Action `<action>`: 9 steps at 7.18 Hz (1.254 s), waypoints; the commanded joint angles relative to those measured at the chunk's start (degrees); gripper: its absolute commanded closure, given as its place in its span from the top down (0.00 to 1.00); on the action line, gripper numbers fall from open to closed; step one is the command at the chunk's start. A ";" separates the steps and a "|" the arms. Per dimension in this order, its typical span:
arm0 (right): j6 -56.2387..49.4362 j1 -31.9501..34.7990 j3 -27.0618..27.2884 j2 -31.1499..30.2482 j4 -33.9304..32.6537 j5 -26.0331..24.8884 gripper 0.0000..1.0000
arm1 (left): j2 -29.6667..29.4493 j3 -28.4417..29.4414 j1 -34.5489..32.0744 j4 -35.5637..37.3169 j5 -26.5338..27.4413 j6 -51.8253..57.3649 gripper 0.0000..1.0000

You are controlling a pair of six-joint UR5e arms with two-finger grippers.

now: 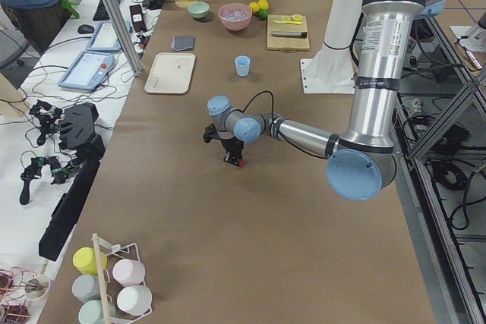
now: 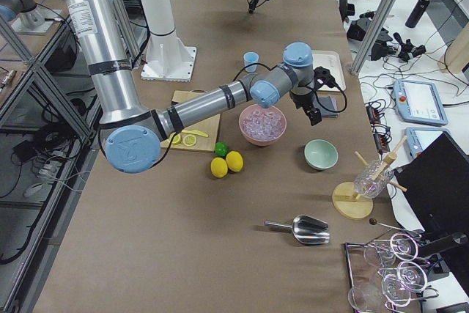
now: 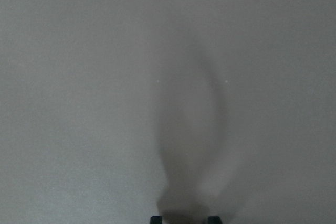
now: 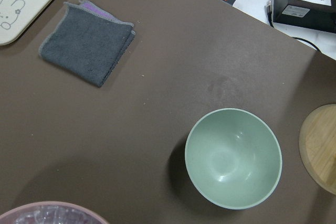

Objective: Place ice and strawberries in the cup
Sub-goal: 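Lift the strawberry with the left gripper and carry it to the blue cup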

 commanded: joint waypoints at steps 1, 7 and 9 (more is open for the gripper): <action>0.17 0.00 0.20 -0.26 0.00 0.02 1.00 | -1.33 -0.17 -2.63 1.82 -0.31 -0.08 0.11; 0.26 0.00 0.38 0.44 -0.09 0.81 1.00 | -16.43 2.29 -7.03 1.65 -5.94 -0.43 0.11; 0.52 0.00 0.64 0.36 -0.09 0.90 1.00 | -21.95 2.55 -5.46 0.95 -5.94 -5.32 0.11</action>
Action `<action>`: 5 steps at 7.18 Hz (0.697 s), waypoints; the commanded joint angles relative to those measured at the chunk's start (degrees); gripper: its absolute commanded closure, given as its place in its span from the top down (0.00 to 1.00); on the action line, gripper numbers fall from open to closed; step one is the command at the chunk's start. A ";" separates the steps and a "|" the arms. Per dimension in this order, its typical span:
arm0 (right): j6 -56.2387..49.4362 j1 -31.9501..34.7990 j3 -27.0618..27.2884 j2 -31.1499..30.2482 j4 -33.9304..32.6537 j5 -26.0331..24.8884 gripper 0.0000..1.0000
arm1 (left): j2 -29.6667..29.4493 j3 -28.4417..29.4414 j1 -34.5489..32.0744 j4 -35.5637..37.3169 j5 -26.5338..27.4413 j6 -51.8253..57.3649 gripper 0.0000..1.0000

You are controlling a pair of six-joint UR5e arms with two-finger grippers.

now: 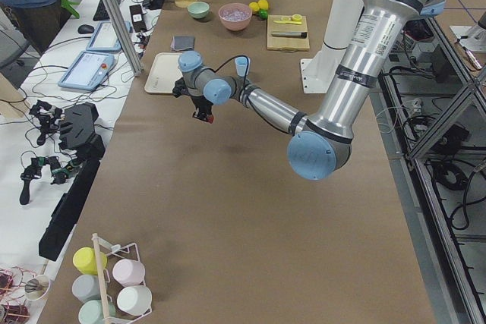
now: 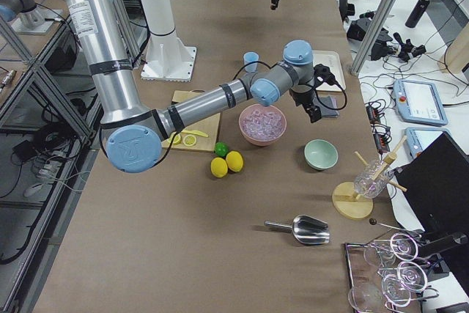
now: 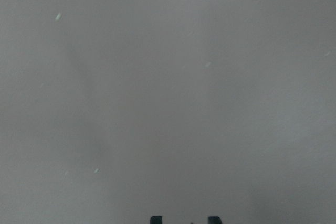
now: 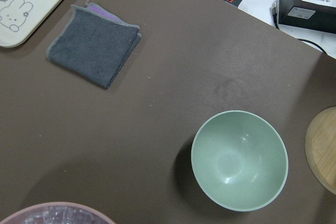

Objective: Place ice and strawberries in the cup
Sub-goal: 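Lift the strawberry with the left gripper and carry it to the blue cup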

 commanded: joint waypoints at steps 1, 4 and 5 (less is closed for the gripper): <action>0.36 -0.09 0.17 0.16 0.09 -0.08 1.00 | -6.20 -0.07 2.46 -0.59 -0.11 -4.24 0.11; 0.71 -0.09 -0.01 -0.01 0.00 -0.08 1.00 | -8.69 1.06 8.00 -11.70 0.15 -11.60 0.11; 0.80 -0.09 -0.09 -0.10 -0.08 -0.08 1.00 | -9.03 2.64 10.02 -17.68 0.41 -13.90 0.11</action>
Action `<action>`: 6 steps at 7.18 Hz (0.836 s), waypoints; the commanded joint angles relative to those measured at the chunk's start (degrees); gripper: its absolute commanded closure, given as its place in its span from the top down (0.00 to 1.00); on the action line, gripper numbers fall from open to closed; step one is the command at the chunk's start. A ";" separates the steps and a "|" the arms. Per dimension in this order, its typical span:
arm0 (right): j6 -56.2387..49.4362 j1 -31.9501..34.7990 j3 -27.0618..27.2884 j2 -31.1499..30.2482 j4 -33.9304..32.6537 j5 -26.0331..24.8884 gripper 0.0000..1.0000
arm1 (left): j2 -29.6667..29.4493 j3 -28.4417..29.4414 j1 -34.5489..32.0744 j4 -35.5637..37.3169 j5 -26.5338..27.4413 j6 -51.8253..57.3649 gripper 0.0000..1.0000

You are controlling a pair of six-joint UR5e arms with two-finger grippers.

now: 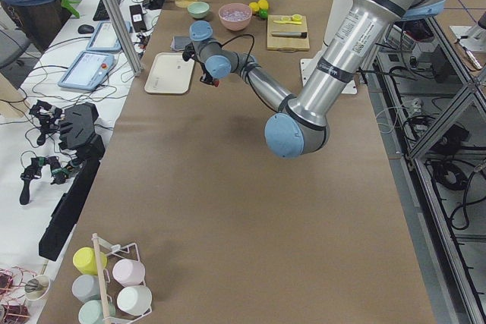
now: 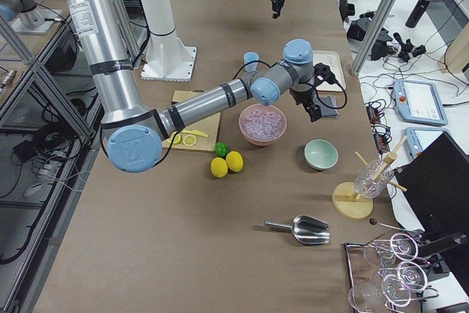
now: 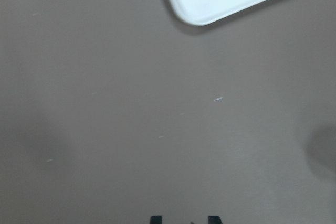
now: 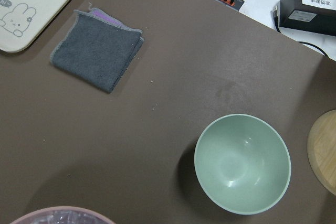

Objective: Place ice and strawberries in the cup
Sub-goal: 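Lift the strawberry with the left gripper and carry it to the blue cup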

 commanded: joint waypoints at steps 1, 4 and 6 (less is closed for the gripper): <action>0.16 -0.01 0.08 -0.36 0.02 0.02 1.00 | -0.56 1.71 3.20 -10.56 0.34 -4.88 0.11; 0.94 -0.01 0.08 -0.63 0.02 0.02 1.00 | -3.37 1.71 9.94 -18.91 8.64 -11.29 0.11; 1.04 -0.01 -0.44 -0.71 0.02 0.20 1.00 | -3.73 1.72 15.05 -23.15 14.74 -12.53 0.11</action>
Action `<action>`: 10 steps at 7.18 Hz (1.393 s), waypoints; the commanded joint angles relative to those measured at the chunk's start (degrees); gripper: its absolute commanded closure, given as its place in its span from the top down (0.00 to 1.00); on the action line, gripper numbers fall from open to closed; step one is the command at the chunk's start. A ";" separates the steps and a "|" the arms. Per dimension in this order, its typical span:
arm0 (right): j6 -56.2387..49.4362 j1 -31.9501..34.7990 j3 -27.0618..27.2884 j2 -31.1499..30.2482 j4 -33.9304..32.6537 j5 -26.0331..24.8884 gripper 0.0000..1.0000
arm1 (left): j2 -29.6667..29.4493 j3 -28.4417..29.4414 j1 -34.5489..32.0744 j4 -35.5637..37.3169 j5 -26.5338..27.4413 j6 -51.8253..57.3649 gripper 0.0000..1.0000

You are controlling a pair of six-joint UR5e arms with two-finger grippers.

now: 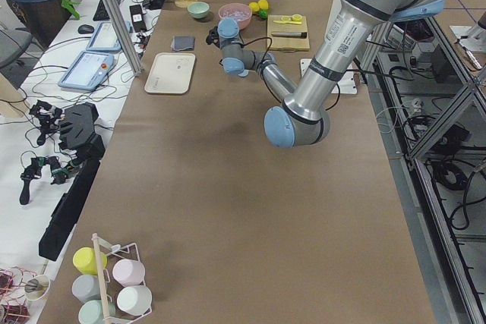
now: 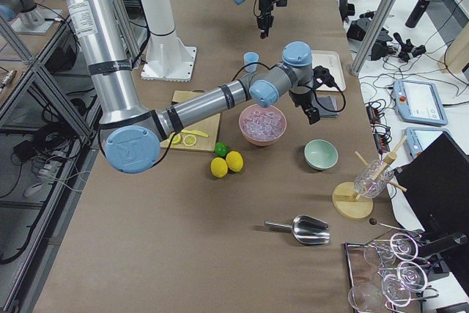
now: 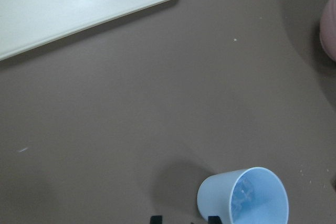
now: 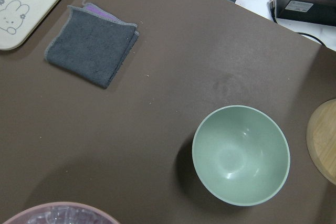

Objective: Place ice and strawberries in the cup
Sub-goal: 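Lift the strawberry with the left gripper and carry it to the blue cup, then lower the left gripper into the cup and release the strawberry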

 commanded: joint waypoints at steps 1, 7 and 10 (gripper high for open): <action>0.07 -0.08 -0.62 0.00 0.00 0.06 1.00 | -1.37 -0.04 4.08 -3.65 4.65 -3.35 0.11; -0.02 0.00 -1.42 -0.18 0.00 -0.03 1.00 | -1.99 1.63 6.46 -5.15 7.74 -3.64 0.19; -0.10 0.27 -0.89 -0.97 0.09 0.06 1.00 | -1.99 2.95 6.81 -7.18 7.82 -3.20 0.95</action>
